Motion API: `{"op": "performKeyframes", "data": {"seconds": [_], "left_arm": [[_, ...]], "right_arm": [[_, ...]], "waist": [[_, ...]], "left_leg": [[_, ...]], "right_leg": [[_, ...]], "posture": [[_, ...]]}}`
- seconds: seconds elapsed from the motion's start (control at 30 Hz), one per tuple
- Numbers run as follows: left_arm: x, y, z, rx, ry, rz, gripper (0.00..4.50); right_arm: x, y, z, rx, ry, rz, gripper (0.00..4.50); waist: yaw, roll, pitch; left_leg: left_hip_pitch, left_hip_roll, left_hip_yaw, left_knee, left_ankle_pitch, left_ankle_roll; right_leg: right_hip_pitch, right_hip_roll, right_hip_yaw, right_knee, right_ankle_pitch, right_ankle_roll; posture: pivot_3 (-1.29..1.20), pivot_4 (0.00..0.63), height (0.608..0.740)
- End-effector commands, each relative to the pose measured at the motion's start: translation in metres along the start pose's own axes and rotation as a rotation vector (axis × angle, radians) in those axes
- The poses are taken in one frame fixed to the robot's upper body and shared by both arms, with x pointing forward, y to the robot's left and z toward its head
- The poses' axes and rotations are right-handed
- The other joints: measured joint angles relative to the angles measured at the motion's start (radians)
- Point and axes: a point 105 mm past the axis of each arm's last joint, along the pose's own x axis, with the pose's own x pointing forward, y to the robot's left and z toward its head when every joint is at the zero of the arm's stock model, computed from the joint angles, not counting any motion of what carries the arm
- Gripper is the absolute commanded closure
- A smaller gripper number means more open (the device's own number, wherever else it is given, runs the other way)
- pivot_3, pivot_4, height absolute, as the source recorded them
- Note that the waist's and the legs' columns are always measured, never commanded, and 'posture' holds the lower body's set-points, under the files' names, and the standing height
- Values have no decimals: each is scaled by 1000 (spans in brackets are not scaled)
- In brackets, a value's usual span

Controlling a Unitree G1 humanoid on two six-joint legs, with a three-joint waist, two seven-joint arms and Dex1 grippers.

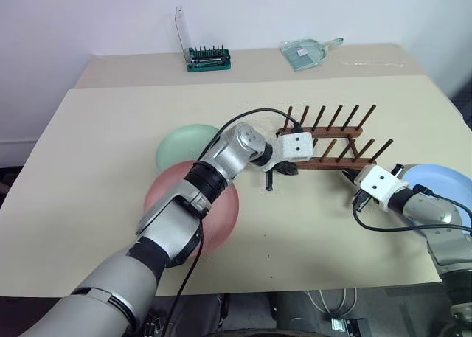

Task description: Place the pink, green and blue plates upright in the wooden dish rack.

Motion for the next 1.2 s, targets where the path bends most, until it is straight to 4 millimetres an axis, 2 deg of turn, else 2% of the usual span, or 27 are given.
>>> {"op": "performKeyframes", "data": {"seconds": [0.03, 0.13, 0.2, 0.3, 0.4, 0.47, 0.53, 0.57, 0.67, 0.83, 0.93, 1.07, 1.1, 1.2], "left_arm": [[-37, -7, 31, -42, -128, -104, 4500], [-58, -7, 32, -36, -113, -109, 4500], [-73, -4, 31, 10, -101, -86, 4500], [-97, 4, 56, 49, -205, -40, 4500], [-122, 22, 83, -2, -336, 44, 4500], [-134, 30, 91, -38, -388, 78, 4500], [-154, 39, 94, -104, -424, 111, 3990], [-163, 39, 92, -113, -419, 115, 3772], [-186, 40, 88, -107, -410, 155, 2354], [-218, 45, 77, -180, -403, 231, 33], [-240, 47, 65, -248, -372, 288, 33], [-270, 62, 39, -346, -263, 483, 33], [-276, 61, 32, -379, -243, 492, 33], [-299, 46, -6, -531, -101, 523, 33]], "right_arm": [[-15, -5, 30, 76, -118, 44, 4447], [-27, 2, 44, 127, -163, 110, 4447], [-35, 0, 61, 210, -232, 141, 4447], [-48, -6, 93, 352, -375, 183, 4447], [-59, -23, 125, 479, -544, 175, 4447], [-63, -32, 136, 531, -598, 172, 4447], [-68, -39, 146, 596, -657, 193, 3951], [-70, -42, 150, 616, -680, 200, 3730], [-75, -47, 159, 641, -729, 204, 2313], [-75, -47, 164, 653, -736, 233, 31], [-75, -43, 165, 658, -738, 280, 31], [-80, -29, 167, 640, -748, 379, 31], [-80, -25, 168, 609, -746, 386, 31], [-83, -7, 174, 613, -758, 513, 31]], "waist": [[-2, 0, 0], [-5, 0, 0], [-4, 0, 0], [1, 0, 0], [4, -1, 1], [3, -1, 1], [2, -1, 0], [0, 0, 0], [-7, 0, 0], [2, 0, 0], [-2, 0, 0], [-1, 0, 0], [-1, 0, 0], [-6, 0, 0]], "left_leg": [[0, 0, 0, 0, 0, 0], [0, 0, 0, 0, 0, 0], [0, 0, 0, 0, 0, 0], [0, 0, -1, 0, 0, 0], [-2, 0, -3, 1, 0, 0], [-2, 0, -3, 2, 0, 1], [-2, 0, -3, 2, -1, 1], [-2, 0, -3, 1, -1, 1], [-1, 1, -2, 0, -1, 1], [-2, 0, -2, 1, 0, 0], [-3, 0, -2, 1, 0, 0], [-3, 0, -2, 1, 0, 0], [-2, 0, -2, 1, 0, 0], [-2, 0, -2, 0, 0, 0]], "right_leg": [[0, 0, 0, 0, 0, 0], [-1, 0, 0, 1, 0, 0], [0, 0, 0, 1, 0, 0], [0, 0, 0, 0, 0, 0], [0, 0, -1, 0, 0, 0], [0, 0, -1, -1, 0, 0], [0, 0, -1, -1, 0, 0], [0, 0, -1, 0, 0, 0], [-1, 0, -1, 1, 0, 0], [-2, 0, -1, 1, 1, -1], [-3, 0, -1, 1, 1, 0], [-3, 0, -1, 1, 1, 0], [-3, 0, -1, 1, 1, 0], [-3, 0, -1, 1, 1, 0]], "posture": [[0, 150, 740], [0, 150, 740], [0, 150, 740], [0, 150, 740], [0, 150, 740], [0, 150, 740], [0, 150, 740], [0, 150, 740], [0, 150, 740], [0, 150, 740], [0, 150, 740], [0, 150, 740], [0, 150, 740], [0, 150, 740]]}}
